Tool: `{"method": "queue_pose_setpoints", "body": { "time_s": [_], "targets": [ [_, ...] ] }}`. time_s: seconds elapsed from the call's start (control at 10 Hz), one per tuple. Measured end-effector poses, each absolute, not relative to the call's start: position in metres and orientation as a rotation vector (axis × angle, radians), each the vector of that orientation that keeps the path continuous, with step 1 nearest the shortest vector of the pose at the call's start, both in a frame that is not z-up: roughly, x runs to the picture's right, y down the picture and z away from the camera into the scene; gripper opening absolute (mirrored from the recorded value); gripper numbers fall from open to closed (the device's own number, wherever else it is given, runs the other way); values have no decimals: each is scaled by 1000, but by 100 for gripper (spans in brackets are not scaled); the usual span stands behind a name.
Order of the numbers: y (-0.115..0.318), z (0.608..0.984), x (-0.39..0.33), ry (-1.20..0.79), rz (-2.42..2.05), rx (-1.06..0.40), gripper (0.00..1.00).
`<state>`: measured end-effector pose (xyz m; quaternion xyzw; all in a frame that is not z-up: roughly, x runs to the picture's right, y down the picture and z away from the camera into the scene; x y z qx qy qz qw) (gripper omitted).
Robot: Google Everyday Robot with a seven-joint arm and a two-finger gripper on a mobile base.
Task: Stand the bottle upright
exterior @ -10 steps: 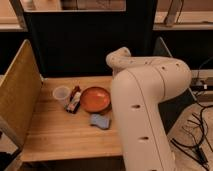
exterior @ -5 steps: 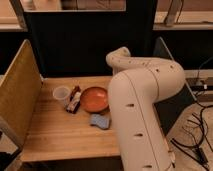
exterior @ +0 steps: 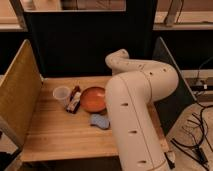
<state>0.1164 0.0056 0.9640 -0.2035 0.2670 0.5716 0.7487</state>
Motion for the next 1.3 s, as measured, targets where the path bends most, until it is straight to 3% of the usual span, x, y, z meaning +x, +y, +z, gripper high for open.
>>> {"method": "queue_pose_setpoints", "body": {
  "time_s": [1.3],
  "targets": [
    [38,970,105,606,1219,-530,80]
  ]
}}
